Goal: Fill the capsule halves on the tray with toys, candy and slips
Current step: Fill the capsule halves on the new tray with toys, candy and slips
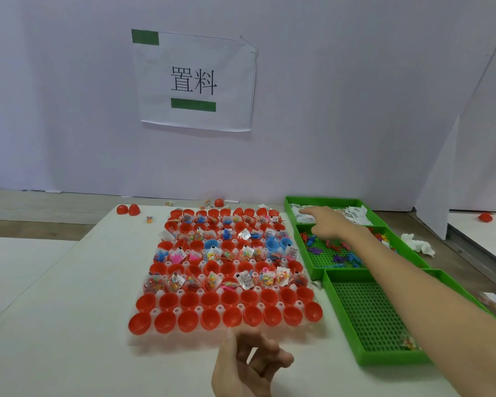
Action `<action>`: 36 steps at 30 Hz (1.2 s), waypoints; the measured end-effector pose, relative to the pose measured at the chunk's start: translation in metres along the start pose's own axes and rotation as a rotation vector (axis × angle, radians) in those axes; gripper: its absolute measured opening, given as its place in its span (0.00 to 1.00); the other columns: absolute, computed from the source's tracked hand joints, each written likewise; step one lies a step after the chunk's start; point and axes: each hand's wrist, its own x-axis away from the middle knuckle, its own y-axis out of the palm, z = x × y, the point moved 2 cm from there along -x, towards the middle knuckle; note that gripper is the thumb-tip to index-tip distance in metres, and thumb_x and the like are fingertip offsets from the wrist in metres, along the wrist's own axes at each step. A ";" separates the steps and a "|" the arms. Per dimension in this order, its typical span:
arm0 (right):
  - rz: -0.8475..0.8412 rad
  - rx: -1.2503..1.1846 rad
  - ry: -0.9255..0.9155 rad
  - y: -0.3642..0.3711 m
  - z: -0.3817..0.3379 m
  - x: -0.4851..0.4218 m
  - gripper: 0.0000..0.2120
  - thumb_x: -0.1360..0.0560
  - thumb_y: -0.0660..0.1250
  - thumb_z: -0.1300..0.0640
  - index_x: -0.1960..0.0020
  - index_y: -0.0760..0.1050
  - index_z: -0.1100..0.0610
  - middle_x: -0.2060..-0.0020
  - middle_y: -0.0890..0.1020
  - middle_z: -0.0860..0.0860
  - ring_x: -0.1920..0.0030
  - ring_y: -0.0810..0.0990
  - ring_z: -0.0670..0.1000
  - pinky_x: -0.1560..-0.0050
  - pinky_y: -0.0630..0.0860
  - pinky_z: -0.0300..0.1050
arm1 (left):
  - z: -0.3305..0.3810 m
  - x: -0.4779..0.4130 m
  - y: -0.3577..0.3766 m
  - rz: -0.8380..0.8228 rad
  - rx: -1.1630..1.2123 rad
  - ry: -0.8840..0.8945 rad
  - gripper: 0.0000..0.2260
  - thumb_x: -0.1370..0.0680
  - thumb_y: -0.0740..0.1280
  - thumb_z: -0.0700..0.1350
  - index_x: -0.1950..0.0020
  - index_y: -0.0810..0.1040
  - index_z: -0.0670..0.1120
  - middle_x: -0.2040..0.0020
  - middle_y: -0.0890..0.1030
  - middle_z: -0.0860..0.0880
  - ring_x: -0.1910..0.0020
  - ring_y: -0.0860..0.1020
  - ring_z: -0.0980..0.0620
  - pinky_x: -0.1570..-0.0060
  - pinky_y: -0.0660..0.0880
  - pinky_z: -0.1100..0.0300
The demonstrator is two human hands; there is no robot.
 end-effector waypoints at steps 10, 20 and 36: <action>0.266 -0.040 -0.068 0.017 0.008 0.005 0.15 0.25 0.68 0.64 0.38 0.81 0.56 0.41 0.84 0.53 0.41 0.80 0.53 0.37 0.75 0.50 | 0.001 -0.001 0.000 -0.017 -0.029 -0.022 0.19 0.18 0.57 0.46 0.66 0.70 0.38 0.79 0.71 0.42 0.83 0.73 0.44 0.68 0.71 0.54; 0.293 -0.099 -0.059 0.018 0.010 0.006 0.08 0.22 0.68 0.61 0.44 0.83 0.58 0.48 0.84 0.52 0.53 0.78 0.47 0.47 0.75 0.44 | 0.006 0.001 0.001 -0.017 -0.035 -0.067 0.18 0.18 0.58 0.44 0.65 0.70 0.37 0.79 0.71 0.41 0.84 0.72 0.44 0.79 0.73 0.57; 0.168 -0.351 -0.144 0.022 -0.001 0.039 0.06 0.25 0.72 0.61 0.56 0.82 0.50 0.56 0.82 0.42 0.53 0.79 0.39 0.46 0.75 0.37 | 0.002 -0.003 -0.001 -0.024 -0.028 -0.025 0.17 0.18 0.58 0.43 0.66 0.70 0.38 0.79 0.71 0.42 0.84 0.72 0.46 0.80 0.72 0.59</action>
